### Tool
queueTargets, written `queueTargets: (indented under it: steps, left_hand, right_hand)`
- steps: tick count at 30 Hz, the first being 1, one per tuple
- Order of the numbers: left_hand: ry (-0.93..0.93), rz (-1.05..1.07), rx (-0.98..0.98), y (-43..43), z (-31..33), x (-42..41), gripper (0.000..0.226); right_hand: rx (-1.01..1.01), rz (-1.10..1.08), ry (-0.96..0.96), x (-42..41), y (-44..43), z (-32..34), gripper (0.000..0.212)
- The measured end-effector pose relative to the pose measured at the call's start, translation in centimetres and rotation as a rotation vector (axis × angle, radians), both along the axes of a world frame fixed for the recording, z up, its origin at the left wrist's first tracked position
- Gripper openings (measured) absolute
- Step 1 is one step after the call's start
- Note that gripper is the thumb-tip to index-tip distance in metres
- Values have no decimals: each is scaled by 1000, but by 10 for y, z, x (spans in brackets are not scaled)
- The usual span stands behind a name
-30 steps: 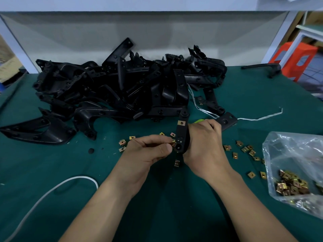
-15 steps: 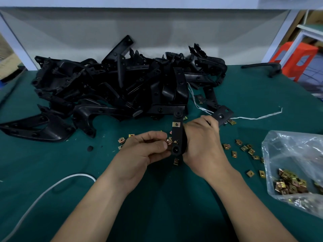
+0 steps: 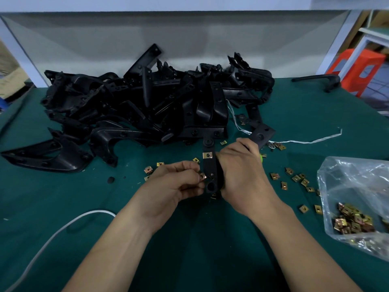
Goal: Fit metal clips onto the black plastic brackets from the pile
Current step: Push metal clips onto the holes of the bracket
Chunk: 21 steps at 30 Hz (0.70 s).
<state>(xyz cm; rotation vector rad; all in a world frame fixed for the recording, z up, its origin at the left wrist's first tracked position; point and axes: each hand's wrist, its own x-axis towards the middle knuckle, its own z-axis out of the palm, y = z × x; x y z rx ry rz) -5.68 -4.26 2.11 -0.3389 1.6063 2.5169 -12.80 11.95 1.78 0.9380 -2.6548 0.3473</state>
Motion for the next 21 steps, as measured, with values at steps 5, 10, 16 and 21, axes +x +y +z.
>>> queueTargets:
  steps: [5,10,16,21]
  left_hand:
    - [5,-14,-18,-4,-1,1,28]
    - [-8,-12,-91,-11,-1,0,49]
    - [-53,-44,-146,-16,-1,2,54]
    - [-48,7,-107,-12,-2,2,62]
  right_hand:
    - [14,12,-6,2,0,7,31]
    - [42,53,-30,7,-2,8,33]
    - [25,82,-37,9,-3,7,28]
    - [16,59,-46,8,-2,9,15]
